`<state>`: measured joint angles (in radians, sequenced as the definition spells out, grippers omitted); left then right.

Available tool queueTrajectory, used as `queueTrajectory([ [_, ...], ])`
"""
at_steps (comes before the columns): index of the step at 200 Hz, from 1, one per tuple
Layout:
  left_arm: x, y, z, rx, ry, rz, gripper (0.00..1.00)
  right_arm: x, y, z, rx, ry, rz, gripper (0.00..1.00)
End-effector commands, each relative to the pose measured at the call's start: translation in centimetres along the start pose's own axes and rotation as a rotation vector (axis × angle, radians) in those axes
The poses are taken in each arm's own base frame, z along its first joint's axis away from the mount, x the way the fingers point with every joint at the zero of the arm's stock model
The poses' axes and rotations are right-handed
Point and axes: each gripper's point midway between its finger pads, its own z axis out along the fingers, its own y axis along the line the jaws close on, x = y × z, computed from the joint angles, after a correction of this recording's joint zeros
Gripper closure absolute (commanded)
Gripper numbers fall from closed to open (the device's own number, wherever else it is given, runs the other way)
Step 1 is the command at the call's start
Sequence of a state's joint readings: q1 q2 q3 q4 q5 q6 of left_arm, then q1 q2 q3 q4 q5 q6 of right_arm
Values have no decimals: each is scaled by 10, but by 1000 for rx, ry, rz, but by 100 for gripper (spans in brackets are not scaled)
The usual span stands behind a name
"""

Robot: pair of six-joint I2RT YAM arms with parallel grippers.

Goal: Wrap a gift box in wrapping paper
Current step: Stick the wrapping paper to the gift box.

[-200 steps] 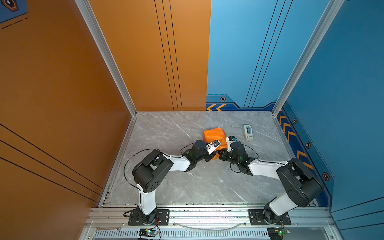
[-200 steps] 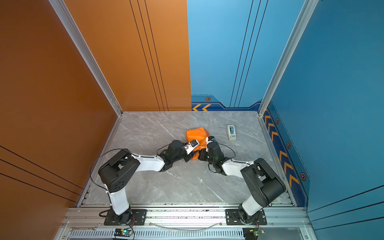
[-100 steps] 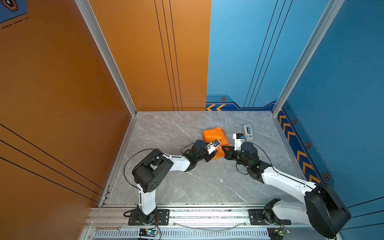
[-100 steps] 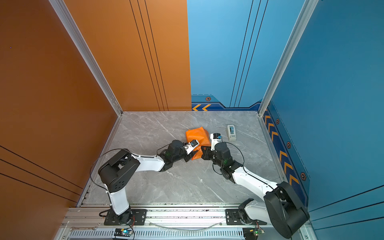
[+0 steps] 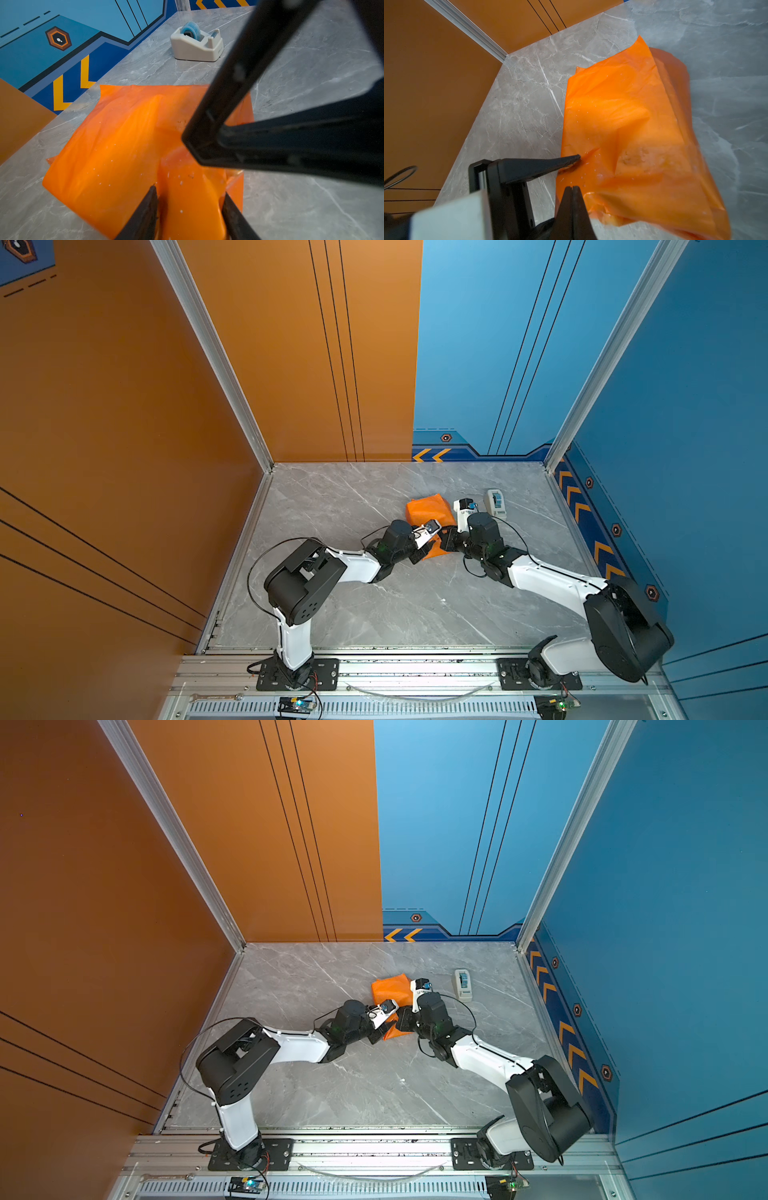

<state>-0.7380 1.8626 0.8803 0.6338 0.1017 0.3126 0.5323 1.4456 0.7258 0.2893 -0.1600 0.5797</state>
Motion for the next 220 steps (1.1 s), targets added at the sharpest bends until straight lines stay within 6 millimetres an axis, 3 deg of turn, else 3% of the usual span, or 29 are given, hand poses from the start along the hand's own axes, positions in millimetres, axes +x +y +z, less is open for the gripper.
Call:
queueTrajectory([
  [1,64,-28,-6,95,215,-55,54,-3,-8,11,23,25,-2,100],
  [36,65,-27,-7,92,217,-54,54,11,-26,31,85,101,25,100],
  [67,65,-27,-7,93,218,-56,54,26,-45,35,147,153,61,100],
  [106,65,-28,-7,95,217,-54,54,1,-23,14,95,86,32,100],
  [138,64,-28,-7,96,215,-56,54,-15,-7,-10,60,32,-3,94],
  [159,64,-28,-7,96,215,-55,54,-8,-5,-11,52,50,-4,96],
  [197,63,-27,-7,93,212,-52,54,7,-3,2,42,105,7,100],
  [220,63,-28,-7,94,213,-52,54,17,-14,14,76,128,33,100],
])
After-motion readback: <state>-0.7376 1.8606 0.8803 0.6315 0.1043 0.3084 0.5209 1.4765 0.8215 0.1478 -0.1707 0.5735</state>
